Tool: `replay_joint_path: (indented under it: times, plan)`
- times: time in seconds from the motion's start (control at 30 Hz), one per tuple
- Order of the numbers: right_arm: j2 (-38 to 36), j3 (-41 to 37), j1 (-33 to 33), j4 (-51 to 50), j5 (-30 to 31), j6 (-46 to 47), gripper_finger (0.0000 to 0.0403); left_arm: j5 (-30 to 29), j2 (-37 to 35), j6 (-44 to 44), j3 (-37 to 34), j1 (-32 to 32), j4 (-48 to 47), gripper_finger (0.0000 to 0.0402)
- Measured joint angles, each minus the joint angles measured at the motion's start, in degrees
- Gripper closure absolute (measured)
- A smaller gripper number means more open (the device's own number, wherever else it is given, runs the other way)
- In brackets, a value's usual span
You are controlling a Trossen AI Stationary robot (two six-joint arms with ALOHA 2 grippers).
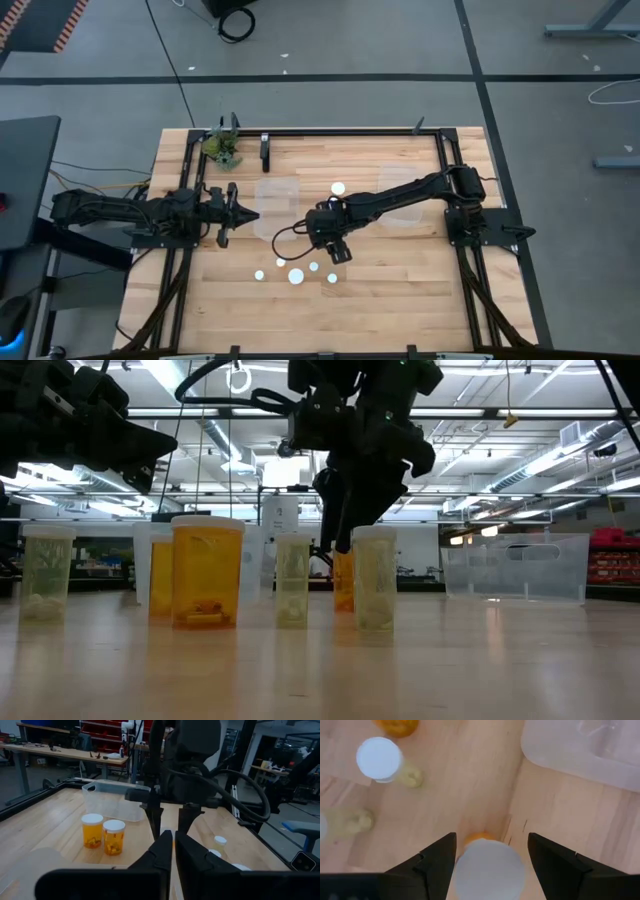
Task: Pick and place medicine bottles into bin by pill shape (circle, oval)
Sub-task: Put the large orange pill bottle into the right transparent bin
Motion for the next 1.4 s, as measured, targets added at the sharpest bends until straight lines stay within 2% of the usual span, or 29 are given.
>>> replay_joint_path:
  times: [0.53,0.83,1.0,1.17,1.4]
  plan:
    - [0.0,-2.14,-0.39,0.1,0.0,-0.13,0.015,0.01,0.0,0.0,0.0,0.0,0.0,0.0375]
    - [0.0,-2.14,-0.37,0.14,0.0,-0.19,0.0183,-0.02,0.0,0.0,0.0,-0.02,0.0,0.0366]
    - [-0.17,-2.13,-0.67,-0.74,0.46,-0.21,0.0179,0.01,0.0,0.0,0.0,-0.02,0.0,0.0374]
    - [-2.43,-2.12,-1.28,-2.11,1.75,-0.1,0.0178,-0.02,0.0,0.0,0.0,-0.01,-0.02,0.0375]
    - [-9.25,-2.12,-3.43,-3.79,2.63,1.22,0.0179,0.0,0.0,0.0,0.0,0.01,-0.02,0.0366]
